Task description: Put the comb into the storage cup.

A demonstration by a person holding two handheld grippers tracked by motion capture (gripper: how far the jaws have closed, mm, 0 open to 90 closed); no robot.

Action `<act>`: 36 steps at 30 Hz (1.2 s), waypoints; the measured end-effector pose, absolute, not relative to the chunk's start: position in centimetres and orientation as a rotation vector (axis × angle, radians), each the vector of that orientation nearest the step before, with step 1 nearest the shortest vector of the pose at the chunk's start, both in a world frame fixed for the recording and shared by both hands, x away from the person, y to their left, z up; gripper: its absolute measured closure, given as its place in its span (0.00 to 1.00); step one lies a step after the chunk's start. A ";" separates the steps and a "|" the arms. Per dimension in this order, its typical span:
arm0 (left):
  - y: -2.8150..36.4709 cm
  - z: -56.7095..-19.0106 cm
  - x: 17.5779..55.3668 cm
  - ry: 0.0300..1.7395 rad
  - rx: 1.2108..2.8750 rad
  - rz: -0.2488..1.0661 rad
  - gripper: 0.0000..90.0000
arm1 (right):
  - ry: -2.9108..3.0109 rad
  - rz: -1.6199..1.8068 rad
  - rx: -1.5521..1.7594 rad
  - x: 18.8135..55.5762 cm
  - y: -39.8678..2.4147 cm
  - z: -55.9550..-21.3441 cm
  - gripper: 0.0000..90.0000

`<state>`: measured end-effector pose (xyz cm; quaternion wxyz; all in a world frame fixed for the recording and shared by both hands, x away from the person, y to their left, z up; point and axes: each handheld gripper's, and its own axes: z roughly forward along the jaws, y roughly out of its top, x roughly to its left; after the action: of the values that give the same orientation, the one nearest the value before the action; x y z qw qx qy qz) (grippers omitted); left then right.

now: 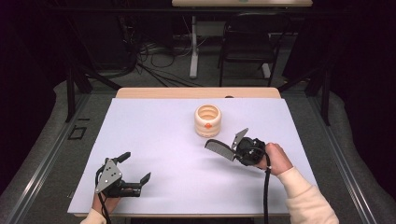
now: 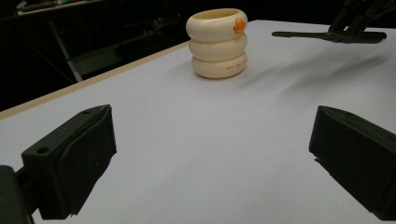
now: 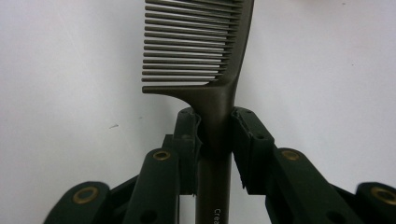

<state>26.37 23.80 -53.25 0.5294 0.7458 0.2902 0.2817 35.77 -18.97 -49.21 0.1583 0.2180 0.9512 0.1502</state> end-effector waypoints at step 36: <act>23.9 -53.2 26.4 0.694 1.783 0.679 0.01 | 2.573 0.805 0.785 34.8 -21.4 -47.7 0.80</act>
<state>26.41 23.92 -53.25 0.5274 0.7462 0.2905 0.2841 34.79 -21.39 -47.73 0.1661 0.2756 0.9036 0.2828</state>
